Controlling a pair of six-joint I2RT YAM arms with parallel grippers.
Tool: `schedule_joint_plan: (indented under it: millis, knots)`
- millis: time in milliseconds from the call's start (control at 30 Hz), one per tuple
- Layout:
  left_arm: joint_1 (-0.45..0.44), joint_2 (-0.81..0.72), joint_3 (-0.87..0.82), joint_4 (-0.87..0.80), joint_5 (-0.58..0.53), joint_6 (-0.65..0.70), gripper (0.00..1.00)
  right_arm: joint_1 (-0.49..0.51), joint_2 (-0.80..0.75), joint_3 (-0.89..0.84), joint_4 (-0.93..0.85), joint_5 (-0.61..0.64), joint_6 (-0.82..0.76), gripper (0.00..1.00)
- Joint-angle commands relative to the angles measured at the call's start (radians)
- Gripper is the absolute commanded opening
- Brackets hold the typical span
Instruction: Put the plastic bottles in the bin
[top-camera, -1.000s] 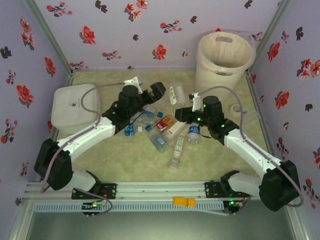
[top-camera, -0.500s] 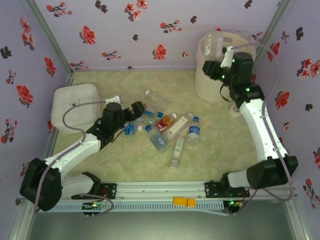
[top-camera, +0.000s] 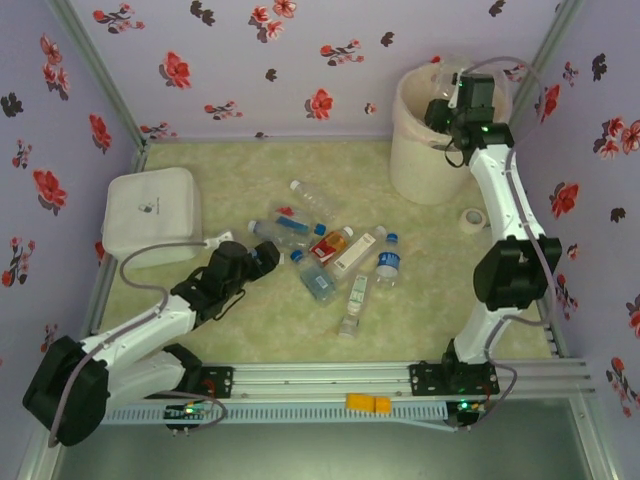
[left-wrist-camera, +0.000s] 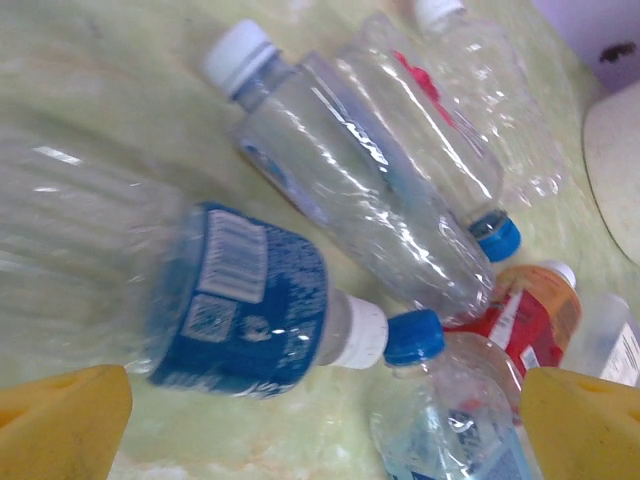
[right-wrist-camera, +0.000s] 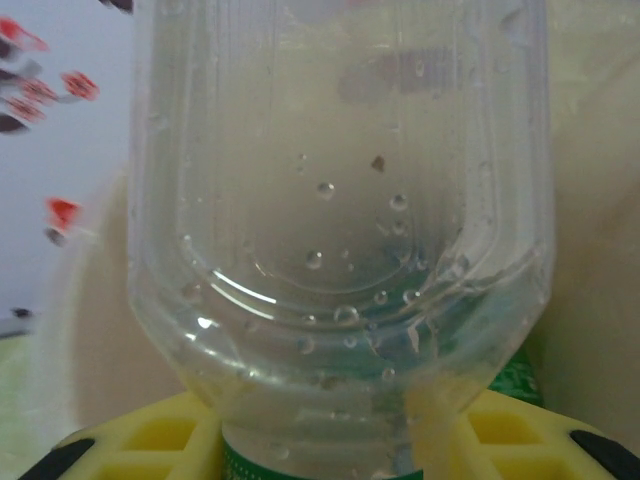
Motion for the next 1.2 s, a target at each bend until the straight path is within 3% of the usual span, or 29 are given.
schedule_joint_plan:
  millis: [0,200,567,667,833,1033,1167]
  knots:
    - [-0.005,-0.019,0.005,-0.058,-0.084,-0.09,1.0,-0.014,0.023,0.068,-0.041,0.056,-0.049,0.38]
    - [-0.005,-0.01,0.025,-0.086,-0.088,-0.105,1.0,-0.032,0.064,0.097,-0.067,0.034,-0.054,0.49]
    - [-0.003,0.002,0.034,-0.046,-0.153,-0.238,1.0,-0.037,-0.008,0.146,-0.068,0.047,-0.083,1.0]
    - [-0.003,0.022,0.053,-0.043,-0.191,-0.285,1.0,-0.036,-0.086,0.085,-0.049,0.001,-0.059,1.0]
    - [0.001,0.101,0.132,-0.09,-0.231,-0.406,1.0,-0.001,-0.286,-0.155,0.056,-0.067,-0.013,1.0]
    - [0.004,0.251,0.33,-0.363,-0.244,-0.584,1.0,0.102,-0.529,-0.46,0.199,-0.067,0.057,1.0]
    - [0.004,0.319,0.4,-0.447,-0.226,-0.661,1.0,0.158,-0.646,-0.641,0.268,-0.097,0.104,1.0]
